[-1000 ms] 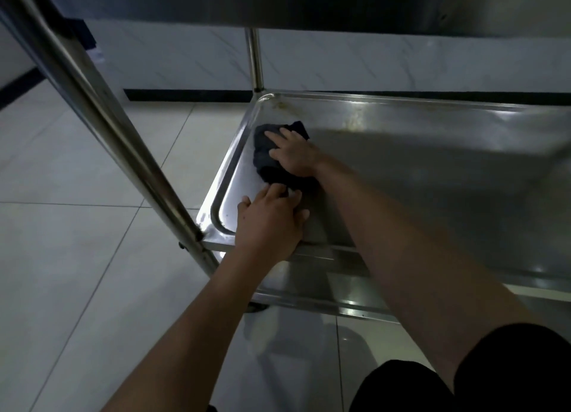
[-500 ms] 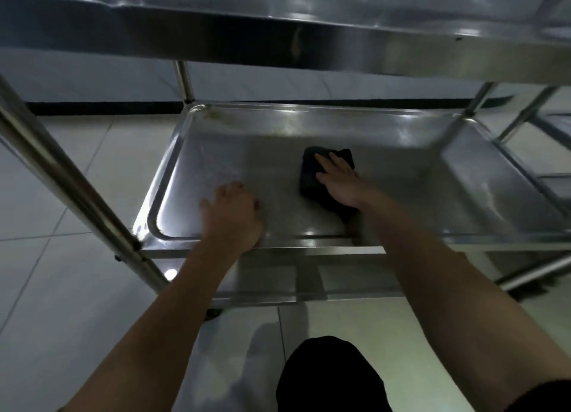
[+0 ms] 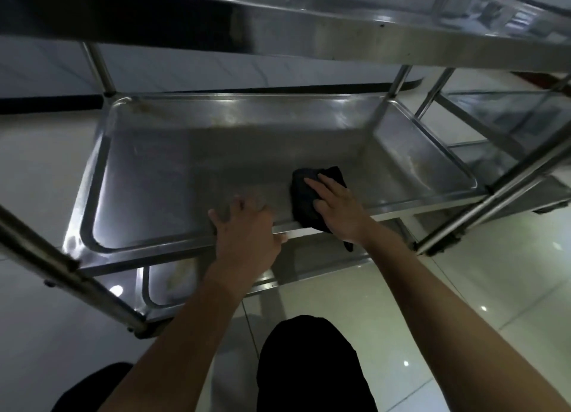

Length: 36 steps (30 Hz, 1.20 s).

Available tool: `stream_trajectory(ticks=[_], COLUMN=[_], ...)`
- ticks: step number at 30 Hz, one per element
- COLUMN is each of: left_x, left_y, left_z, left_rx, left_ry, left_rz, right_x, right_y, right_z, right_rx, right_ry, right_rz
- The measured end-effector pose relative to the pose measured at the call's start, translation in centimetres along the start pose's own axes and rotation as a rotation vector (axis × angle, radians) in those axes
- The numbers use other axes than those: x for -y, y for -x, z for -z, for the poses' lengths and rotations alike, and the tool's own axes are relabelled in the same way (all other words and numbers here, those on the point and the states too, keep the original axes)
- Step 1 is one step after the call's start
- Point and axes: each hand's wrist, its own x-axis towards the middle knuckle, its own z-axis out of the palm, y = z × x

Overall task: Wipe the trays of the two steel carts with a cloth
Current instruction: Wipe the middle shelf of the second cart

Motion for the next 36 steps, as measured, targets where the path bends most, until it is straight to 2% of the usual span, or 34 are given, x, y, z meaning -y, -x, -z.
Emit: stream_trajectory(ticks=[4,11,15,19,22,26,30,31,34,36], left_x=[0.8,2.8,4.3,6.1,7.6,9.4,10.1,10.0,8.5,6.3], left_y=[-0.2,-1.0,-0.5,-0.1,0.1,0.2,0.5,0.6,0.2,-0.1], left_z=[-0.2,-0.2,-0.4,-0.1,0.3,0.9,1.5,1.6,1.9,1.6], left_rx=[-0.016,-0.010,-0.047,-0.079,-0.085,-0.075,-0.046,-0.033,0.002,-0.023], left_ry=[0.008,-0.017,-0.022,0.016,0.017,0.022,0.067,0.068,0.051,0.008], left_rz=[-0.014,-0.029,-0.036,-0.049,-0.026,-0.007,0.046,0.065,0.149,0.179], right_x=[-0.5,1.5,3.4,5.3,6.6,7.9,8.5,8.3,6.4,4.8], right_y=[-1.0,-2.7,-3.5,-4.3,-5.3,-5.9,-6.1,-6.1,-5.8,-5.4], right_z=[-1.2,-0.7,0.1,0.8,0.6,0.3,0.1,0.0,-0.6,-1.1], right_rx=[0.193,0.284,0.326,0.321,0.283,0.274,0.158,0.151,0.219,0.185], right_ry=[0.066,0.020,0.020,-0.011,-0.128,-0.107,-0.425,-0.430,-0.204,-0.204], right_rz=[-0.131,-0.279,-0.303,-0.292,-0.385,-0.332,-0.453,-0.425,-0.174,-0.138])
